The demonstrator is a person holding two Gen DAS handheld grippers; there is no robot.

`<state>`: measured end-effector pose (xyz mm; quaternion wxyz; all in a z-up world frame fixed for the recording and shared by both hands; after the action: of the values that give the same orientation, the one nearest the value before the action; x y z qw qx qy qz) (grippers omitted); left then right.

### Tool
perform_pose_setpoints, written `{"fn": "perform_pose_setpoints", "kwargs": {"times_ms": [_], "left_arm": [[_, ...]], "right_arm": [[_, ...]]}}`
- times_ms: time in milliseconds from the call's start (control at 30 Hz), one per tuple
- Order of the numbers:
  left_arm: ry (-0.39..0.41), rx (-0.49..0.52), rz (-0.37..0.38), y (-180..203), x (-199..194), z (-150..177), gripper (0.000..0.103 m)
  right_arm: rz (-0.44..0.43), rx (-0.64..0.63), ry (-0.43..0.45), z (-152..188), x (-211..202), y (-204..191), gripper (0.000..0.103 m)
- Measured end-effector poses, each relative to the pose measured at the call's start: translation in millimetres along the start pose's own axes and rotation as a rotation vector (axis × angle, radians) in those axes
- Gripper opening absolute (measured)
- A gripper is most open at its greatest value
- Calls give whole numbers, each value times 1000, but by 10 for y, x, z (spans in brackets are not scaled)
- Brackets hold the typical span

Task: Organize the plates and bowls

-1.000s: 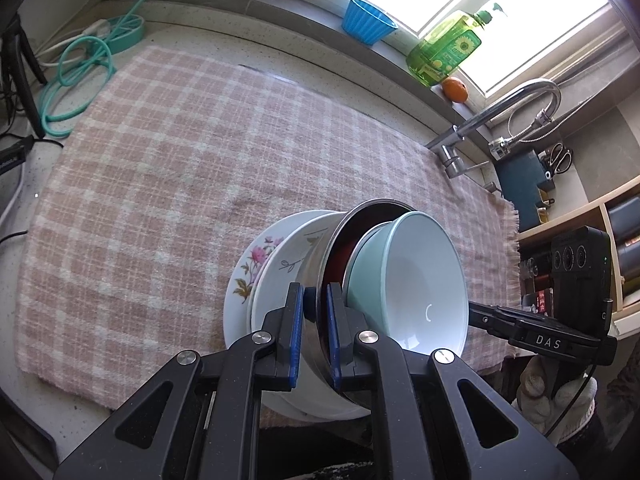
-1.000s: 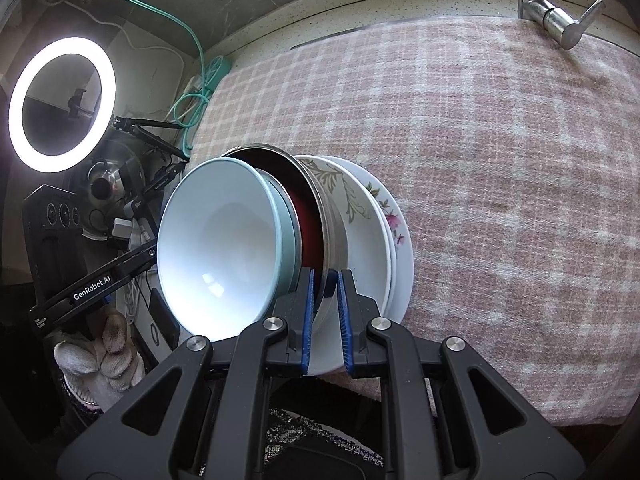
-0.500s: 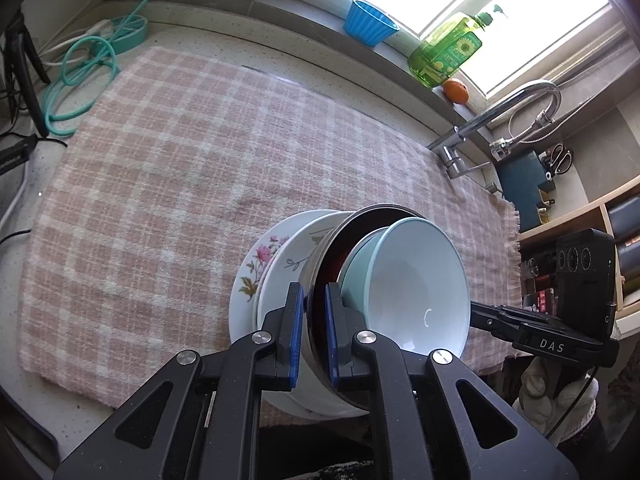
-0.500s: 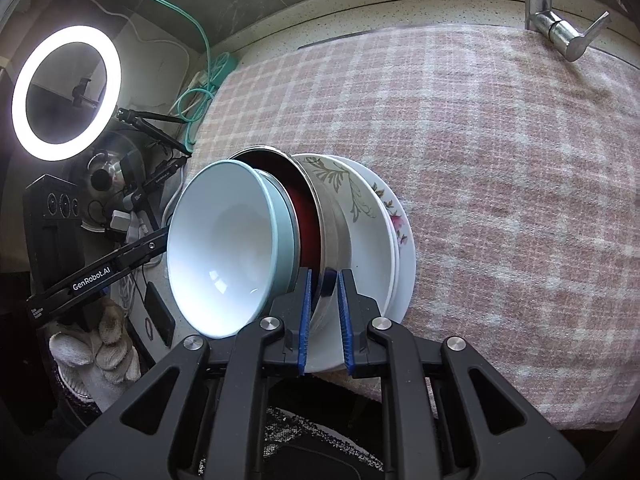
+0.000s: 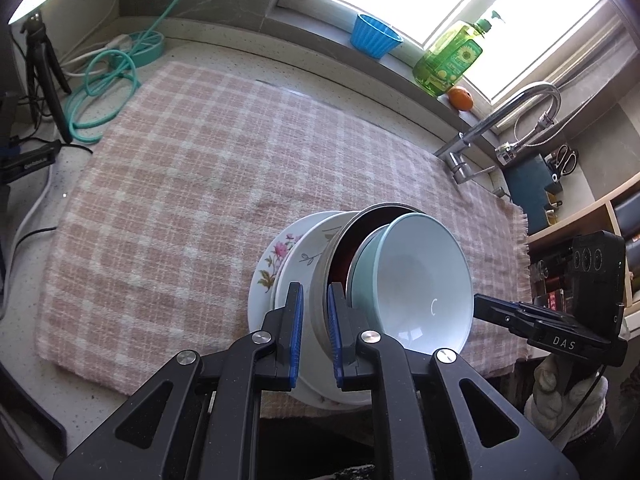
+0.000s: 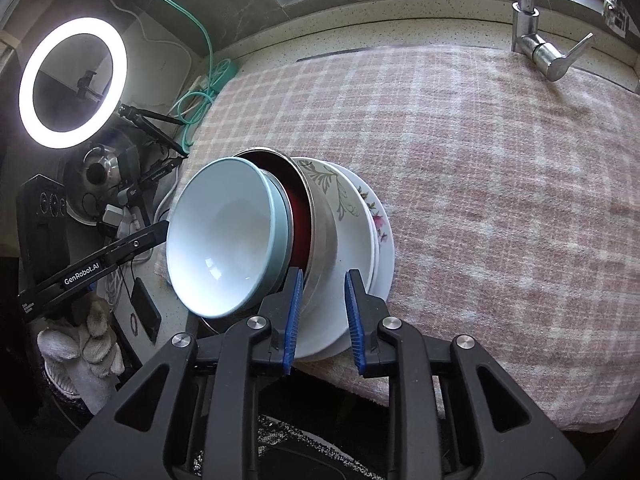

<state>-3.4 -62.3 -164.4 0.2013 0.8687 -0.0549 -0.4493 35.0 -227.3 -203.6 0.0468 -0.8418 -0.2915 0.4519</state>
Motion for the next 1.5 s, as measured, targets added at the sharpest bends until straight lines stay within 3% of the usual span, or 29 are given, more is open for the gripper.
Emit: {"fn": "perform_pose_setpoints", "kwargs": {"times_ms": [167, 267, 367, 400, 433, 633, 767, 967, 1500], "left_arm": [[57, 43, -52, 73, -145, 49, 12], [98, 83, -85, 158, -251, 85, 28], [136, 118, -120, 221, -340, 102, 36], [149, 122, -129, 237, -370, 102, 44], [162, 125, -138, 247, -405, 99, 53], [224, 166, -173, 305, -616, 82, 76], [239, 219, -180, 352, -707, 104, 79], [257, 242, -169, 376, -874, 118, 79], [283, 231, -160, 313, -1034, 155, 79]], "right_arm": [[11, -26, 27, 38, -125, 38, 26], [19, -57, 57, 44, -212, 31, 39], [44, -112, 100, 38, -316, -2, 43], [57, -131, 114, 37, -347, -20, 44], [68, -145, 131, 41, -385, -40, 50], [103, -216, 238, 129, -624, -221, 78], [147, -232, 321, 178, -771, -367, 91], [159, -193, 380, 191, -914, -547, 96], [189, -204, 387, 296, -932, -676, 97]]}}
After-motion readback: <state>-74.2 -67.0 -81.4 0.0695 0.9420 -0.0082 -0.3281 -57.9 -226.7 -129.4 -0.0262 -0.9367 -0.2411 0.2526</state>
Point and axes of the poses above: each gripper's, at about its wrist camera, not at the fingertips, and x roughly the way its jaws point, y to its right, z to its underside, the point moved 7 cm from there along x, roughly the way its jaws point, and after that the axes turned 10 degrees about y, right-handed, at the moved point
